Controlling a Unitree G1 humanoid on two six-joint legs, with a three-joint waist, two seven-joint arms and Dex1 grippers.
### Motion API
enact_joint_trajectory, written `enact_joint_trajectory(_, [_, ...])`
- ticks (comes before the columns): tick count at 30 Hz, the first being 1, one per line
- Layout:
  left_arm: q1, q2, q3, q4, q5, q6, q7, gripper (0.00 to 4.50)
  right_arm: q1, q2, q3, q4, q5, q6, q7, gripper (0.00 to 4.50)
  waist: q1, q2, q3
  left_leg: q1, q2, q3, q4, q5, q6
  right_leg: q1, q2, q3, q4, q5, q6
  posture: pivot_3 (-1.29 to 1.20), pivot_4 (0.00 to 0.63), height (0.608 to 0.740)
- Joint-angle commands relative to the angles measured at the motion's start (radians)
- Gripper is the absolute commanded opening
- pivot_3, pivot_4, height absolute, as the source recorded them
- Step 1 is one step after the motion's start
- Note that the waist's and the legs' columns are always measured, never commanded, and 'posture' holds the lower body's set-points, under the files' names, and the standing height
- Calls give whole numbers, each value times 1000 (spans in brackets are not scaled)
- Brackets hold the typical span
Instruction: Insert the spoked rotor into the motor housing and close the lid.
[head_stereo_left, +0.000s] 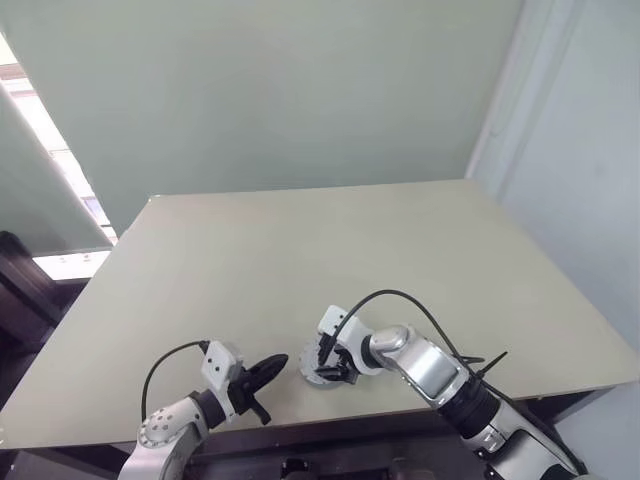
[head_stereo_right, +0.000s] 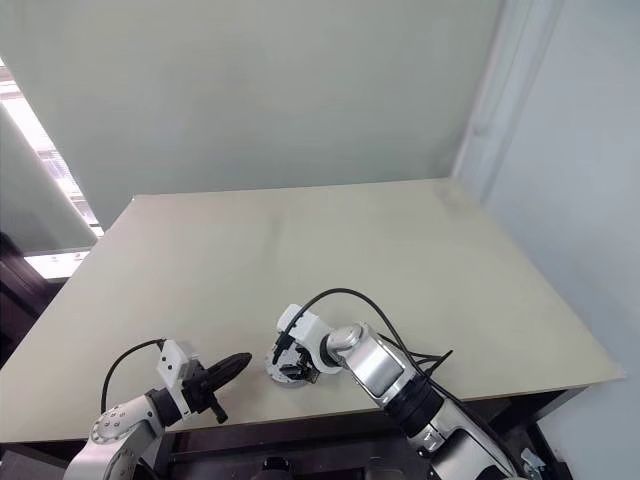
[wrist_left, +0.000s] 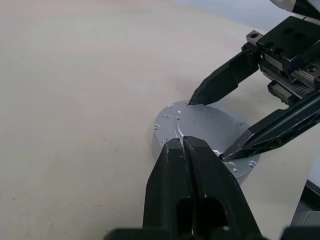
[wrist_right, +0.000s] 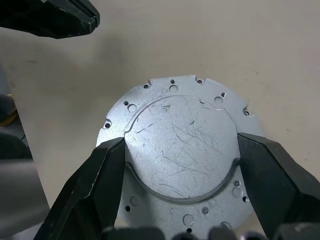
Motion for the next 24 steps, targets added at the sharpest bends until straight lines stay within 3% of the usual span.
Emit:
enact_joint_trajectory(1, [-18,2,0,-7,3,-15,-5,0,9,-29,21,42,-18,43,-3,3224,0,0,0,0,0,0,0,0,0,0,0,0,0,0,0,0,0,740])
enact_joint_trajectory(7, [-21,6,-6,-10,8,-12,-11,0,5,-24,24,57,-22,36,-5,3224,1,0,0,-1,0,0,0,0,0,0,0,0,0,0,0,0,0,740])
enact_joint_trajectory(19, [-114,-31,-104,110,168,-101,59,0,7,-19,31,62,-21,32,-5,3224,0,1,0,0,0,0,0,0,0,0,0,0,0,0,0,0,0,740])
enact_joint_trajectory(24, [-149,-42,-147,163,220,-63,86,0,9,-23,30,59,-19,29,-3,3224,1,1,-1,-1,0,0,0,0,0,0,0,0,0,0,0,0,0,740])
